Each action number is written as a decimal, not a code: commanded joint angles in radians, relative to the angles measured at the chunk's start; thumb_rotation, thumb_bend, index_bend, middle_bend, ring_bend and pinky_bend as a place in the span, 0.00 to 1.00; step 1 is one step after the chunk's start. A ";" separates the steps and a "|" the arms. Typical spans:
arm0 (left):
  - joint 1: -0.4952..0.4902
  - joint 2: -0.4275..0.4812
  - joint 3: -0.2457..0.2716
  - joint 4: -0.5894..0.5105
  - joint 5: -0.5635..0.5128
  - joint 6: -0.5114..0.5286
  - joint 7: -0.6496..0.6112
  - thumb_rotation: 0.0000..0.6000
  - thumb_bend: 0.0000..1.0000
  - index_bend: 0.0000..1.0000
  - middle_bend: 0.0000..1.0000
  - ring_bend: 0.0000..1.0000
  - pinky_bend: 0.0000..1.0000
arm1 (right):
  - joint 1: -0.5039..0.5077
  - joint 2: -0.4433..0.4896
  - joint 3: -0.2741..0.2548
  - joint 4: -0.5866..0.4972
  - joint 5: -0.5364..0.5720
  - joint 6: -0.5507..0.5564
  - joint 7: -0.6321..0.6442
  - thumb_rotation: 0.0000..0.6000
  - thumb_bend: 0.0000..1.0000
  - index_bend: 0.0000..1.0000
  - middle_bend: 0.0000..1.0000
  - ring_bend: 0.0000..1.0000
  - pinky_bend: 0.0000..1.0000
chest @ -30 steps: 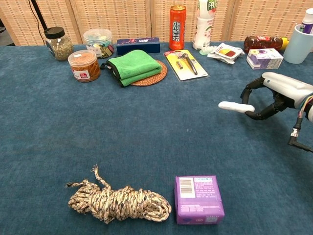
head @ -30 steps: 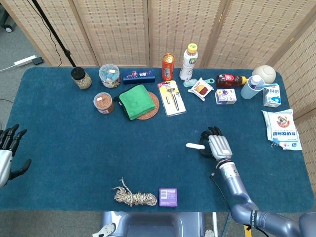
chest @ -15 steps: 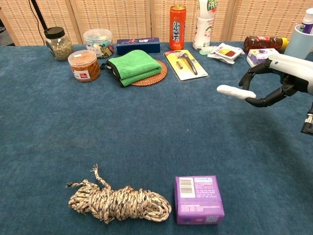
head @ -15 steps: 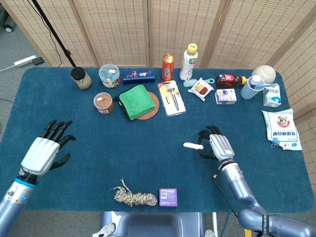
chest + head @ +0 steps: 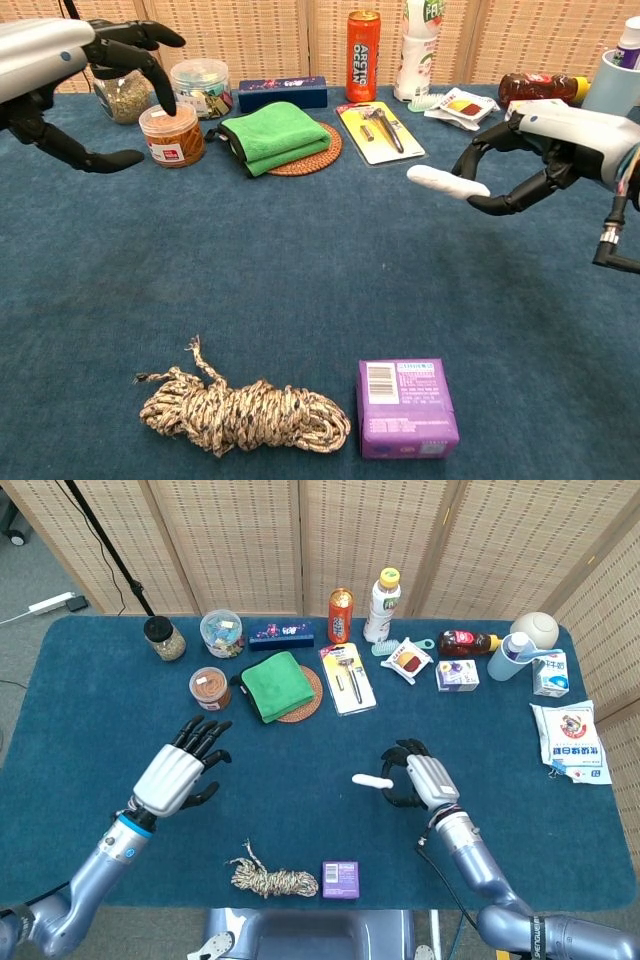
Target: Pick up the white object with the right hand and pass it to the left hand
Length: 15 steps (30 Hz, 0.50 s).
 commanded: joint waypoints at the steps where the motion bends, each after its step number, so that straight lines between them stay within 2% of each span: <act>1: -0.030 -0.047 -0.005 0.038 0.004 -0.008 -0.017 1.00 0.29 0.39 0.08 0.08 0.01 | 0.008 -0.009 0.000 -0.003 0.006 -0.001 -0.006 1.00 0.40 0.60 0.29 0.11 0.00; 7: -0.078 -0.128 0.001 0.083 0.016 -0.026 -0.017 1.00 0.29 0.40 0.08 0.06 0.01 | 0.043 -0.055 0.009 -0.002 0.032 -0.020 -0.012 1.00 0.40 0.60 0.29 0.11 0.00; 15: -0.113 -0.190 0.014 0.118 0.019 -0.032 0.006 1.00 0.29 0.40 0.08 0.05 0.01 | 0.070 -0.091 0.015 0.009 0.058 -0.025 -0.013 1.00 0.39 0.60 0.29 0.11 0.00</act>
